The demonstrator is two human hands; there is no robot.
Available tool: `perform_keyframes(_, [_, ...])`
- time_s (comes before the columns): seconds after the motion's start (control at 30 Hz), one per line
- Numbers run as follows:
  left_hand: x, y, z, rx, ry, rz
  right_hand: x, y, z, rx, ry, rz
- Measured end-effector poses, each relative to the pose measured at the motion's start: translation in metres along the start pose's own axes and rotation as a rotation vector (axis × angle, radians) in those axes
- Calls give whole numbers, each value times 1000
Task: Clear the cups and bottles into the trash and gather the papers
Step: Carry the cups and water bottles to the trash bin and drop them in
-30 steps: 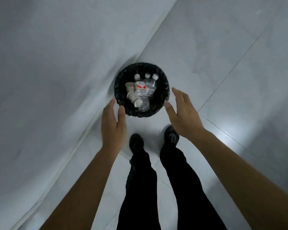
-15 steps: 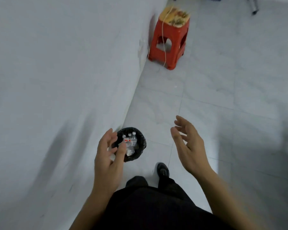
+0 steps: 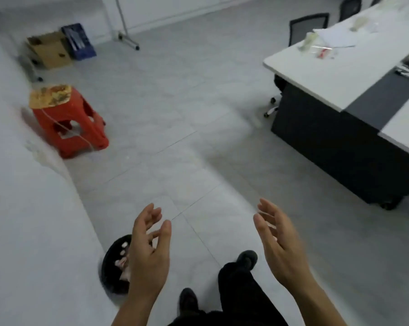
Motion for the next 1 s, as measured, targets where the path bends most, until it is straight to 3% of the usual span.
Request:
perform_keyframes(0.27, [-106,225,110,523,346,-118,-92,-236,137,-588,154,-50])
perform_keyframes(0.43, [-108,370,221,779,381,-183,-170,-355,229,-791,302,-87])
perform_keyframes(0.7, [-120,555,377,1094,364,-243,-255,-515,309,-958,432,-70])
perform_keyframes(1.0, [-144,760,410,1123,323,-264,-367,-673,260,-950,495,-56])
Point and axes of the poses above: each hand's wrist, its own z-axis away from the middle knuckle, its own y-axis out of the palm, x = y × z, the point moved 10 cm from there along -z, towards the middle knuckle, and after that the axes turned 6 degrees about -y, right-handed, at the moved point
